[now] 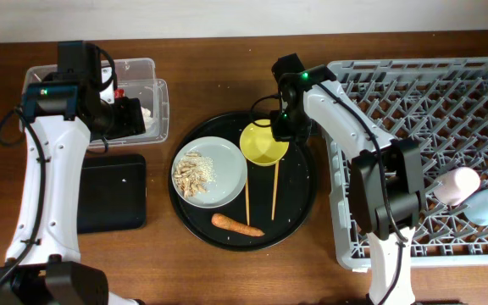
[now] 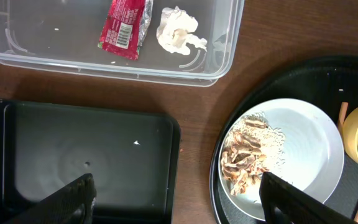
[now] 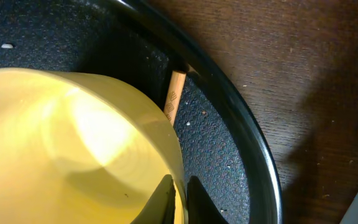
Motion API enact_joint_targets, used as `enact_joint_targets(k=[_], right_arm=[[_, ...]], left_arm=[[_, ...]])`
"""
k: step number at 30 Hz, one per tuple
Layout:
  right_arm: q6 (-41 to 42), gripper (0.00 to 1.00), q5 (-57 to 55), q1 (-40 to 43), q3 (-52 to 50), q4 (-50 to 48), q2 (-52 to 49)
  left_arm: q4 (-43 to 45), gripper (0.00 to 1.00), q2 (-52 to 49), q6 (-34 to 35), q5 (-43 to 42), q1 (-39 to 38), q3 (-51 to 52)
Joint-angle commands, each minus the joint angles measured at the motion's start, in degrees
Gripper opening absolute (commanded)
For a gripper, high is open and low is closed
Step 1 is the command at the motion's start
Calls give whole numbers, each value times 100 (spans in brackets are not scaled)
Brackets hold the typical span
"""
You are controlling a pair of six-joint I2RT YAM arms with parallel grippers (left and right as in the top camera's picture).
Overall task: Sort waste into correct bins and load items into the dishwasher rack
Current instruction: 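Grasp the yellow bowl with the right gripper and lift it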
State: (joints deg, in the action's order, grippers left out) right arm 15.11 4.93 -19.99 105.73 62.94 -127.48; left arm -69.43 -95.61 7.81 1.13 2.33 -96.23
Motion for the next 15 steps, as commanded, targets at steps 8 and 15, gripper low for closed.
enact_joint_targets(k=[8, 15], right_arm=[[90, 4, -72, -35, -457, -136, -52], [68, 4, -667, 205, 658, 592, 485]], left_arm=[[11, 84, 81, 50, 83, 9, -46], [11, 84, 81, 50, 83, 9, -46]])
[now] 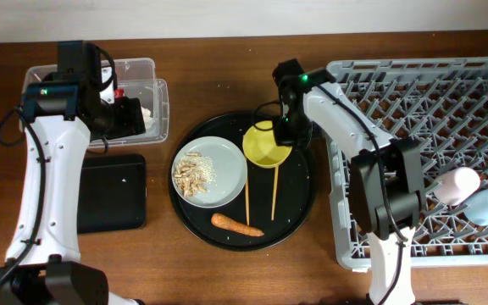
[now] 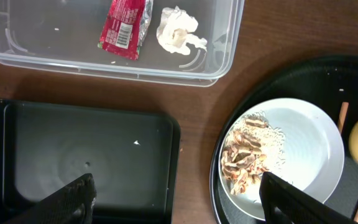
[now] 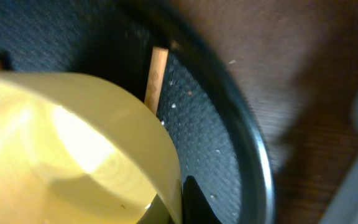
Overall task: Sort waste into correct bins and load items into the dishwasher rack
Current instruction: 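Grasp the yellow bowl with the right gripper and lift it, then place the yellow bowl in the rack's far corner with the right gripper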
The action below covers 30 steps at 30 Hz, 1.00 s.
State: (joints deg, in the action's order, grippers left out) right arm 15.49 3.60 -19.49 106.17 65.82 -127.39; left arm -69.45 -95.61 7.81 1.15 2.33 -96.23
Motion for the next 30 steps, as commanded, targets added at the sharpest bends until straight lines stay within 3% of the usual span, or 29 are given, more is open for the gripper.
enact_joint_targets(k=[1, 6, 9, 16, 20, 26, 30], right_arm=[[-22, 4, -804, 219, 863, 535, 603], [-138, 4, -3679, 946, 1596, 1355, 1467], [944, 4, -5584, 1707, 1596, 1626, 1641], [1502, 4, -5862, 3064, 1587, 931, 1554], [1526, 4, -7095, 3705, 1589, 866, 1060], [1567, 4, -7632, 4063, 1587, 791, 50], [1569, 4, -7348, 4030, 1587, 667, -413]], left_arm=[[13, 84, 81, 50, 81, 9, -46], [15, 84, 81, 50, 81, 9, -46], [13, 84, 81, 50, 81, 9, -46], [13, 84, 81, 50, 76, 9, -46], [0, 84, 81, 50, 76, 9, -46], [-26, 84, 81, 50, 57, 9, -46], [-15, 84, 81, 52, 57, 9, -46]])
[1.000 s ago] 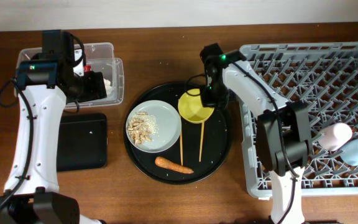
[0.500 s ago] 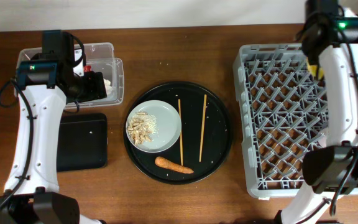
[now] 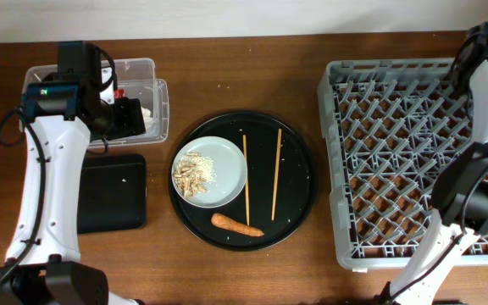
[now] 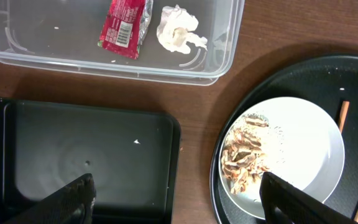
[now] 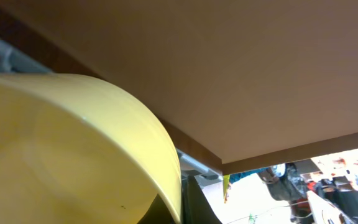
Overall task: Sort waste into correct bins and load items into the dishwasher rack
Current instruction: 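Place the yellow bowl in the rack's far corner with the right gripper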
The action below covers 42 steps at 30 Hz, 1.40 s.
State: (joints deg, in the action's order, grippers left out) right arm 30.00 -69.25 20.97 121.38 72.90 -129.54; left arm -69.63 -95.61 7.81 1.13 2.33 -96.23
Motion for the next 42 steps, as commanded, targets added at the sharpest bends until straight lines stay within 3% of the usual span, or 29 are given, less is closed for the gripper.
enact_joint_targets(k=[1, 14, 18, 21, 25, 30, 32, 35, 38, 42], right_arm=[[118, 4, 190, -33, 66, -76, -295], [116, 4, 890, -503, 66, -50, -402], [114, 5, 1749, -614, 66, 111, -402], [92, 13, 2651, -651, 66, 361, -402], [92, 26, 2706, -785, 68, 608, -400], [92, 29, 3067, -859, 122, 933, 216], [17, 35, 3779, -863, 122, 1067, 763], [-852, 40, 5825, -903, 122, 1185, 1285], [-1056, 40, 6798, -1390, 120, 1738, 1405], [-1040, 46, 6972, -2914, 87, 1947, 1399]], left_arm=[[2, 84, 81, 52, 59, 9, -46], [52, 84, 81, 50, 61, 9, -46], [52, 84, 81, 50, 61, 9, -46], [52, 84, 81, 52, 61, 9, -46], [55, 84, 81, 52, 61, 9, -46], [52, 84, 81, 50, 61, 9, -46], [55, 87, 81, 50, 61, 9, -46], [52, 94, 81, 50, 61, 9, -46], [52, 96, 81, 50, 63, 9, -46], [-13, 96, 81, 50, 61, 9, -46]])
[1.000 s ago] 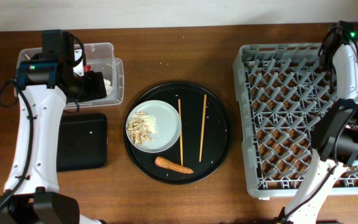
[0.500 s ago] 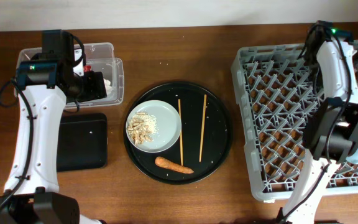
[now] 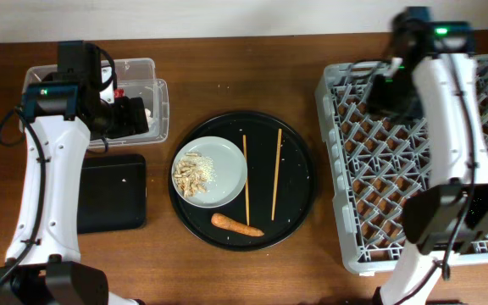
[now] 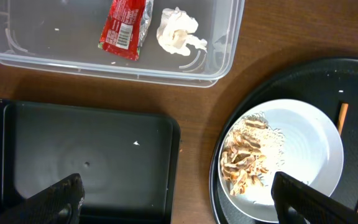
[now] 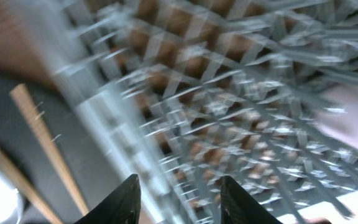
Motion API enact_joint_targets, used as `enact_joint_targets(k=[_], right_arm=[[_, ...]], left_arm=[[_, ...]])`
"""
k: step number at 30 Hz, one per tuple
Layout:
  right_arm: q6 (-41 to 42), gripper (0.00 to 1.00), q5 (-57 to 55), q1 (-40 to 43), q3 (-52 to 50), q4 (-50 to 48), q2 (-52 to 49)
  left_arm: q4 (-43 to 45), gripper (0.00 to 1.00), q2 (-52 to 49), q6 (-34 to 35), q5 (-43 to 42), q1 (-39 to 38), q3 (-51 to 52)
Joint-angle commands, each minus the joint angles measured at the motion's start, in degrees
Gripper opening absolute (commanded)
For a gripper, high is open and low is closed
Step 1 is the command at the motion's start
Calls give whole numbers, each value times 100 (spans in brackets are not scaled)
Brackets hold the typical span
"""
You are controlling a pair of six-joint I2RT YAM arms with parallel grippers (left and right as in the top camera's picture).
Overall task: Sort waste into correct bins and load items into the dishwasher rack
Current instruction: 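Place the yellow bowl in the rack's far corner with the right gripper, then grasp one wooden chopstick with the right gripper and put it in the rack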
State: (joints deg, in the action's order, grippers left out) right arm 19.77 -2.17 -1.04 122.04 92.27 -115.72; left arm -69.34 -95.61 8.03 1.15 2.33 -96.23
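Note:
A round black tray [image 3: 302,199] carries a white plate of food scraps [image 3: 208,172], two chopsticks [image 3: 246,180] and a carrot [image 3: 237,225]. To the right stands the grey dishwasher rack [image 3: 371,212]. My right gripper [image 3: 385,91] [image 5: 182,205] hangs open and empty over the rack's left part, and its view is blurred by motion. My left gripper [image 3: 130,119] [image 4: 176,208] is open and empty above the gap between the black bin [image 4: 92,155] and the plate [image 4: 303,149]. No yellow bowl shows in any view.
The clear bin [image 4: 225,59] at the far left holds a red wrapper [image 4: 124,28] and a crumpled tissue [image 4: 178,31]. The black bin [image 3: 113,193] in front of it holds only crumbs. Something pinkish [image 5: 353,106] shows in the rack.
My right gripper was shut on the yellow bowl at the rack's far right corner. Now it is open and empty over the rack's left part. The left jaws stand slightly wider.
My right gripper was shut on the yellow bowl's rim on the black tray, then held it slightly shifted there. Then it held the bowl at the rack's far right corner. Now it is open without the bowl. The left arm stayed by the bins.

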Motion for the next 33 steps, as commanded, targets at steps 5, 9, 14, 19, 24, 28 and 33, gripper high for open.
enact_joint_targets(k=[5, 9, 14, 19, 24, 28, 33], right_arm=[[520, 56, 544, -2118, -752, -643, -4], [881, 56, 605, -2800, -2055, -1840, -4], [1379, 55, 605, -2885, -3469, -3139, -4], [1379, 55, 590, -2892, -4194, -4118, -7], [1379, 48, 151, -2896, -4271, -4148, -212], [1379, 31, 151, -2896, -4273, -4048, -306], [1526, 7, 177, -2896, -4273, -3926, -306]], left_arm=[[-42, 96, 81, 28, 59, 9, -46], [-44, 96, 81, 28, 59, 9, -46], [-44, 96, 81, 28, 59, 9, -46], [-44, 96, 81, 28, 59, 9, -46], [-46, 96, 81, 28, 59, 9, -46], [-44, 96, 81, 28, 59, 9, -46], [-63, 96, 81, 28, 59, 9, -46]])
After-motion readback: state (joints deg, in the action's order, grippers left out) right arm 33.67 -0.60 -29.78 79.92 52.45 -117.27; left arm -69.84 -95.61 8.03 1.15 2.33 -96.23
